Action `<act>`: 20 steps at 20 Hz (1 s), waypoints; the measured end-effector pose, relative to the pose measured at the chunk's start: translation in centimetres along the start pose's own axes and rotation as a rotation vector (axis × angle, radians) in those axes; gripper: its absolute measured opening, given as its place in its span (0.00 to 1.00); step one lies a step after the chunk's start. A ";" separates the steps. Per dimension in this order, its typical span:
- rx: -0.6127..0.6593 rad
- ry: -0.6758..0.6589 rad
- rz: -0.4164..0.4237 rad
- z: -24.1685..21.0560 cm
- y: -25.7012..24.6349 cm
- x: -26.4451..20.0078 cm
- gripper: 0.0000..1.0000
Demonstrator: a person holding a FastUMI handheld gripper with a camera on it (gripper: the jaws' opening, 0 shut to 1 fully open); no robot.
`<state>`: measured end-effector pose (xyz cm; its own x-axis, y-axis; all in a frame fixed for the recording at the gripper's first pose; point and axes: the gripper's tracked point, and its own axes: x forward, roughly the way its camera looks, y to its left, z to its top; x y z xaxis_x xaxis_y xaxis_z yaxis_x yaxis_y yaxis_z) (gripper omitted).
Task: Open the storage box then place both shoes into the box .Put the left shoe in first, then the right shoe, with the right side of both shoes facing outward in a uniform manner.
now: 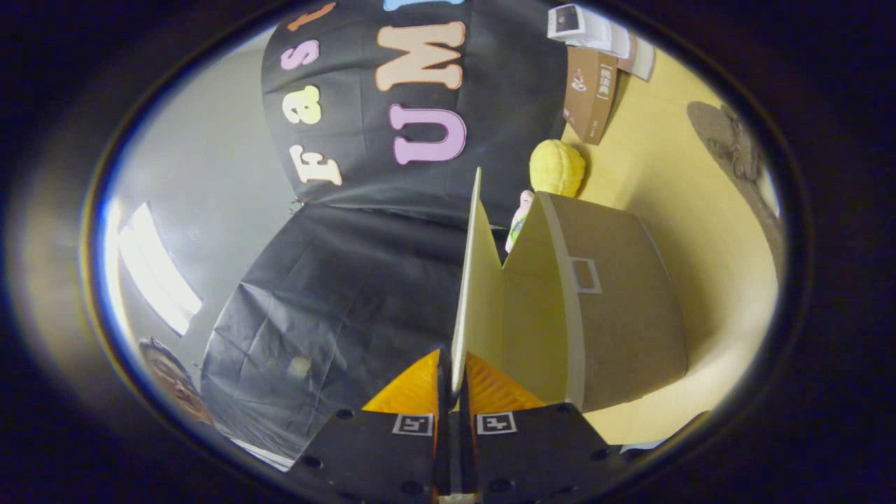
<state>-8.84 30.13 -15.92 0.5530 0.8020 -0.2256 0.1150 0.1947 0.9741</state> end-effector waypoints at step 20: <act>-0.424 0.202 -0.054 -9.0 11.6 13.7 0.10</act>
<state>-7.39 48.45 -7.86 0.3794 0.8698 -0.3155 -0.2311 0.4193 0.8779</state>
